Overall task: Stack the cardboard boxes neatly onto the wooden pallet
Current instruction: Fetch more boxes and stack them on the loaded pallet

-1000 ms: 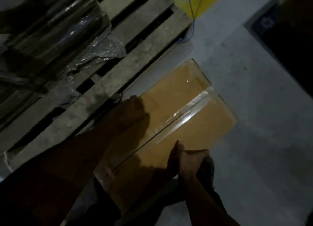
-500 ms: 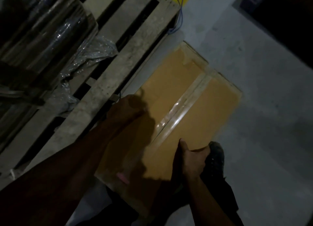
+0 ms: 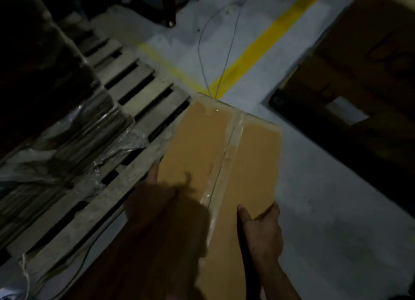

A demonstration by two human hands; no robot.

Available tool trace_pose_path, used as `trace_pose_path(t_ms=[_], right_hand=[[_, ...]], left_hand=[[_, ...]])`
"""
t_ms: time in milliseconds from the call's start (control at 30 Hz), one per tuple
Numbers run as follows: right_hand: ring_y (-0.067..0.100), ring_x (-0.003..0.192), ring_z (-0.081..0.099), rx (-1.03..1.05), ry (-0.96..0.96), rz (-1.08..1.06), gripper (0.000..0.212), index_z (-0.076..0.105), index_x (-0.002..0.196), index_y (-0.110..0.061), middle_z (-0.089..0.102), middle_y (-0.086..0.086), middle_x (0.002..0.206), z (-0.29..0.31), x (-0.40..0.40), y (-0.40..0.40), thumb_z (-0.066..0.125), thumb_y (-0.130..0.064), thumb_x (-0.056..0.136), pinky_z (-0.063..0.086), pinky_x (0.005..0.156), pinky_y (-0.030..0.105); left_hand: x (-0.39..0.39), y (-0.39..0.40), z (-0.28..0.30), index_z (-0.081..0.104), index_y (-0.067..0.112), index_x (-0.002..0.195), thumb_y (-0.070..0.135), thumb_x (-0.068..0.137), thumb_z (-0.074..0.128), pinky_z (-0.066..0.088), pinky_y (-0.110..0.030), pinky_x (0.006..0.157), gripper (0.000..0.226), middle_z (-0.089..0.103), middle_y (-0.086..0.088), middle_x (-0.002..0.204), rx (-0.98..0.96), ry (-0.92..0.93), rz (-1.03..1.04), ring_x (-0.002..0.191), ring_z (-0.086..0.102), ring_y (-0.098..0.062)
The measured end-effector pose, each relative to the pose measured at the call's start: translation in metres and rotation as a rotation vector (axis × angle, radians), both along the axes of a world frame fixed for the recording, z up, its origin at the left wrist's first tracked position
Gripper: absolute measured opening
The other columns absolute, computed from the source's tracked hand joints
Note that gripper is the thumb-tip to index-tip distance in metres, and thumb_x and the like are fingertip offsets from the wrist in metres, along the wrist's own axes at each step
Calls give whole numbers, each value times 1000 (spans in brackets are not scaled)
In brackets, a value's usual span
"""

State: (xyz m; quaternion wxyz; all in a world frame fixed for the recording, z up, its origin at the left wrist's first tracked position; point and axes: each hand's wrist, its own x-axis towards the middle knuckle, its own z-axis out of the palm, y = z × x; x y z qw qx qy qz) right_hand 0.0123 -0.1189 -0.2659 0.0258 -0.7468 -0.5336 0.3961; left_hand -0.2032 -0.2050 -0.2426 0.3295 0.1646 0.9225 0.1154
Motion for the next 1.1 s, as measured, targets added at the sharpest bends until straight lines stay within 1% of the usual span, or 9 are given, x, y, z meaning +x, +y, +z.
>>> trace_pose_path(t_ms=[100, 167, 333, 533, 600, 800, 900, 1000, 1100], right_hand=[[34, 128, 52, 74, 19, 101, 94, 8, 156, -35, 47, 6, 149, 72, 15, 35, 65, -57, 85, 42, 101, 46], [34, 128, 51, 110, 42, 154, 91, 7, 157, -39, 46, 6, 150, 118, 25, 57, 63, -57, 87, 42, 101, 47], [32, 125, 52, 200, 55, 196, 88, 7, 157, -39, 49, 6, 146, 219, 51, 97, 57, -61, 88, 43, 100, 47], [30, 124, 52, 295, 55, 225, 85, 10, 158, -38, 51, 7, 142, 316, 61, 138, 55, -60, 90, 43, 97, 41], [30, 127, 50, 314, 70, 241, 85, 10, 158, -37, 49, 8, 145, 339, 56, 153, 56, -58, 90, 42, 98, 41], [33, 130, 48, 396, 92, 243, 87, 9, 157, -41, 48, 8, 146, 370, 12, 212, 58, -61, 89, 40, 102, 46], [32, 127, 50, 422, 60, 243, 87, 9, 157, -42, 51, 8, 142, 374, -26, 250, 58, -63, 88, 41, 100, 45], [34, 126, 50, 427, 48, 226, 86, 10, 157, -42, 51, 9, 141, 377, -76, 294, 57, -64, 88, 41, 99, 45], [34, 124, 52, 428, 45, 213, 86, 11, 156, -43, 52, 10, 139, 384, -121, 334, 57, -64, 87, 42, 99, 46]], left_hand=[[16, 19, 60, 6, 47, 152, 63, 80, 63, 47, -39, 91, 93, 61, -9, 130, 146, 4, -15, 112, 61, -35], [31, 37, 114, 4, 48, 152, 64, 79, 61, 46, -42, 96, 94, 60, -6, 134, 177, 54, -24, 116, 59, -34], [64, 69, 216, 4, 50, 150, 65, 78, 58, 48, -48, 95, 91, 60, 2, 134, 321, 109, -10, 113, 61, -29], [71, 105, 300, 4, 51, 150, 69, 76, 56, 47, -50, 95, 92, 61, 1, 132, 419, 173, -4, 112, 61, -30], [66, 118, 319, 6, 54, 149, 73, 71, 52, 48, -51, 94, 93, 61, 2, 131, 473, 167, 12, 110, 62, -29], [20, 174, 339, 10, 45, 153, 61, 84, 60, 50, -47, 89, 87, 63, -2, 128, 463, 306, -1, 105, 62, -32], [-16, 212, 337, 9, 44, 154, 60, 85, 60, 49, -46, 91, 87, 60, -3, 134, 458, 299, 12, 110, 60, -34], [-63, 258, 338, 10, 40, 156, 56, 88, 60, 42, -36, 80, 86, 61, -3, 132, 492, 290, 1, 111, 60, -33], [-109, 301, 344, 11, 40, 156, 57, 88, 60, 43, -37, 79, 86, 62, -5, 131, 478, 291, -6, 109, 60, -33]])
